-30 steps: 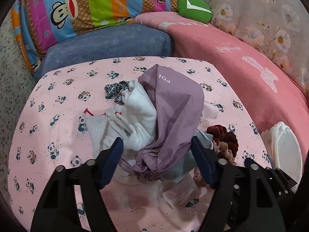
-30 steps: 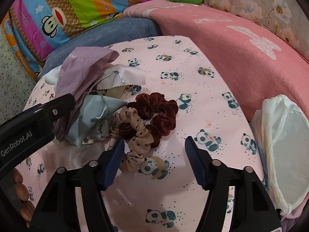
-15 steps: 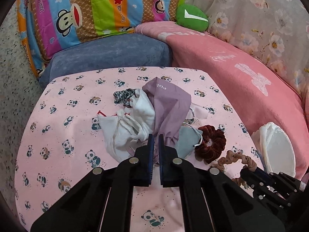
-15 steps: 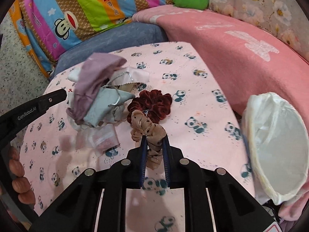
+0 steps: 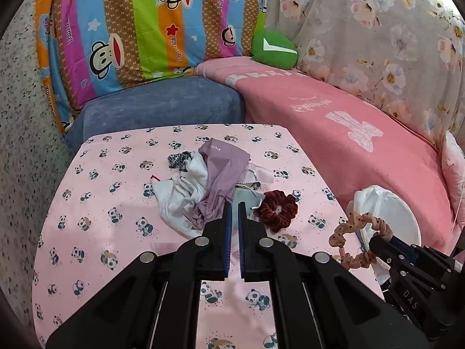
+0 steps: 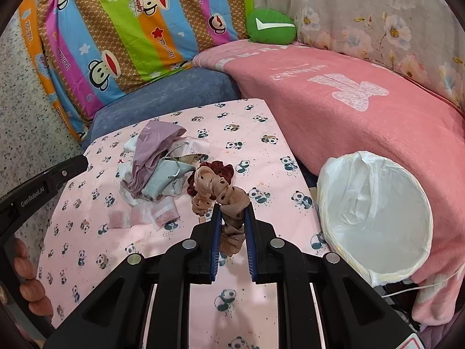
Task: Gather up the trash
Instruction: 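Lift the brown scrunchie with the right gripper while the left gripper grasps the purple cloth, then carry the purple cloth and brown scrunchie over the white bin and release both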
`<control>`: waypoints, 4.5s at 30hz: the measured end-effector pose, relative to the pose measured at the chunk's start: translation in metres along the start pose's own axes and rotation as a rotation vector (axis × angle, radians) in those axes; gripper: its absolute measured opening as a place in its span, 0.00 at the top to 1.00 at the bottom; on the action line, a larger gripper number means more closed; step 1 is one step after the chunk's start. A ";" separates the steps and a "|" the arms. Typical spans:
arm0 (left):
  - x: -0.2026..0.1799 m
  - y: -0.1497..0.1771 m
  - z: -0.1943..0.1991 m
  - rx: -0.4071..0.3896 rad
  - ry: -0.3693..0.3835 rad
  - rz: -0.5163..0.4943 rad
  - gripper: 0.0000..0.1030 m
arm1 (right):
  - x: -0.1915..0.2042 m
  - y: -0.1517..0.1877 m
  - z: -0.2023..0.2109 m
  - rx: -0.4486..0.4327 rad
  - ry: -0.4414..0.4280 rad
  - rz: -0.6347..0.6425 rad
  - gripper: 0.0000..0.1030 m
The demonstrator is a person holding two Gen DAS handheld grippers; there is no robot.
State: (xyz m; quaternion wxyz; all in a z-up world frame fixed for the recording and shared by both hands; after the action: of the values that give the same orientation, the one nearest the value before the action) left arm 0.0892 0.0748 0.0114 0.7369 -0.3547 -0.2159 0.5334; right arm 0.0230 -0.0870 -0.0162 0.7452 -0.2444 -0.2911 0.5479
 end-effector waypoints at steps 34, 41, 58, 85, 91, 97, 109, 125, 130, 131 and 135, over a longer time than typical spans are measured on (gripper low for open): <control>0.045 0.054 -0.017 0.075 -0.060 0.065 0.96 | 0.012 0.057 -0.072 0.154 0.029 0.052 0.85; 0.058 0.038 -0.032 0.088 -0.032 0.114 0.96 | 0.010 0.029 -0.060 0.099 0.001 0.026 0.85; 0.041 0.015 -0.122 0.138 -0.021 0.036 0.68 | 0.000 -0.015 -0.080 0.055 -0.054 -0.029 0.84; -0.055 -0.024 0.010 -0.045 0.155 -0.084 0.88 | -0.060 -0.024 0.011 -0.105 -0.033 -0.091 0.84; -0.095 -0.023 0.010 -0.034 0.219 -0.138 0.88 | -0.094 -0.025 0.021 -0.133 -0.002 -0.145 0.84; -0.139 -0.021 0.006 -0.024 0.301 -0.198 0.88 | -0.142 -0.021 0.025 -0.145 0.057 -0.226 0.84; -0.215 -0.007 -0.029 0.085 0.436 -0.266 0.88 | -0.222 -0.002 0.012 -0.118 0.148 -0.356 0.84; -0.251 0.007 -0.057 0.134 0.412 -0.298 0.35 | -0.247 0.003 0.000 -0.098 0.173 -0.379 0.73; -0.243 0.005 -0.055 0.112 0.369 -0.286 0.29 | -0.241 0.002 0.003 -0.101 0.168 -0.372 0.64; -0.240 0.005 -0.055 0.113 0.362 -0.278 0.29 | -0.239 0.003 0.005 -0.102 0.165 -0.370 0.64; -0.230 0.004 -0.052 0.109 0.345 -0.253 0.29 | -0.228 0.000 0.009 -0.107 0.157 -0.351 0.59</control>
State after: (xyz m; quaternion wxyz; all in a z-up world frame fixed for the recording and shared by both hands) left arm 0.0452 -0.1556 -0.0117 0.8422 -0.3702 -0.1004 0.3790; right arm -0.0364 -0.3049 -0.0476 0.8356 -0.2711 -0.2991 0.3726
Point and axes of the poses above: each gripper's, at about its wrist camera, not at the fingertips, and z roughly against the way its jaws point, x to its left, y to its underside, the point moved 3 cm from there along -z, roughly the way its jaws point, and after that the axes turned 4 degrees about -z, right-handed, at the moved point
